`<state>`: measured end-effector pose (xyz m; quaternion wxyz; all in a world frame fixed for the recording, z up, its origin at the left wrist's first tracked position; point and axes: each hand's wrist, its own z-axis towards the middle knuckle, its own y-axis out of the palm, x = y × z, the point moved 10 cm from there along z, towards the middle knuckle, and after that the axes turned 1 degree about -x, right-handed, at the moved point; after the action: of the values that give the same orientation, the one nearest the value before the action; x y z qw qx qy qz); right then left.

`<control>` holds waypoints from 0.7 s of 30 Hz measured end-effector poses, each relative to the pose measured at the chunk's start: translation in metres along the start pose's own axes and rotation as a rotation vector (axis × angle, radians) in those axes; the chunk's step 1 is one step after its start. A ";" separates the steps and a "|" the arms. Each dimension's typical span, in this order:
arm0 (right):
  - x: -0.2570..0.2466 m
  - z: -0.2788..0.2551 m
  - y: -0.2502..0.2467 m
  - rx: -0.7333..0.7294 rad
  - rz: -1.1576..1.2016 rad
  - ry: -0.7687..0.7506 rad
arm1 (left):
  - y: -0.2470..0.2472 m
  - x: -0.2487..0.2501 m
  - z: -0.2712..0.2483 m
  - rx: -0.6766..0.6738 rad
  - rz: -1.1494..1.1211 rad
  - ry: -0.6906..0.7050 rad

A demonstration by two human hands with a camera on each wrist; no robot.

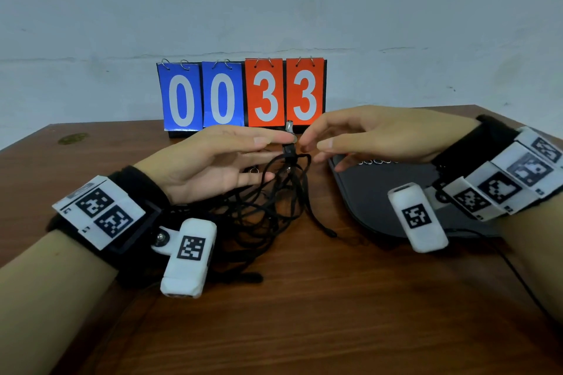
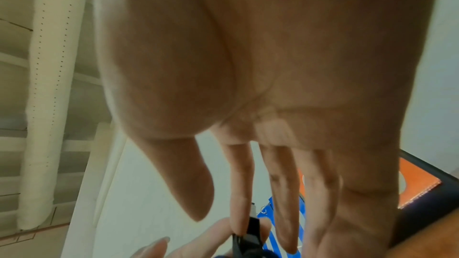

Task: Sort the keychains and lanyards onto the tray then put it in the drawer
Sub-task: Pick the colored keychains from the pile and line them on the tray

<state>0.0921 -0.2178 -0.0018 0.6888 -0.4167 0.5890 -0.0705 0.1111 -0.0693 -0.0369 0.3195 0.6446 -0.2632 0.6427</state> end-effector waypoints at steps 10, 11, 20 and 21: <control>-0.001 0.002 0.002 -0.002 0.039 -0.026 | 0.014 0.001 0.001 -0.098 -0.192 0.014; -0.001 0.002 0.003 -0.004 0.041 -0.028 | 0.015 0.001 0.001 -0.095 -0.191 0.016; -0.005 0.002 0.004 0.015 0.025 -0.041 | 0.014 0.000 0.002 -0.074 -0.119 0.008; -0.005 0.002 0.003 0.028 0.029 -0.042 | 0.014 0.000 0.002 -0.069 -0.111 0.007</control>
<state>0.0913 -0.2122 -0.0003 0.7078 -0.3996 0.5794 -0.0599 0.1021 -0.0796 -0.0359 0.3776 0.6445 -0.2479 0.6170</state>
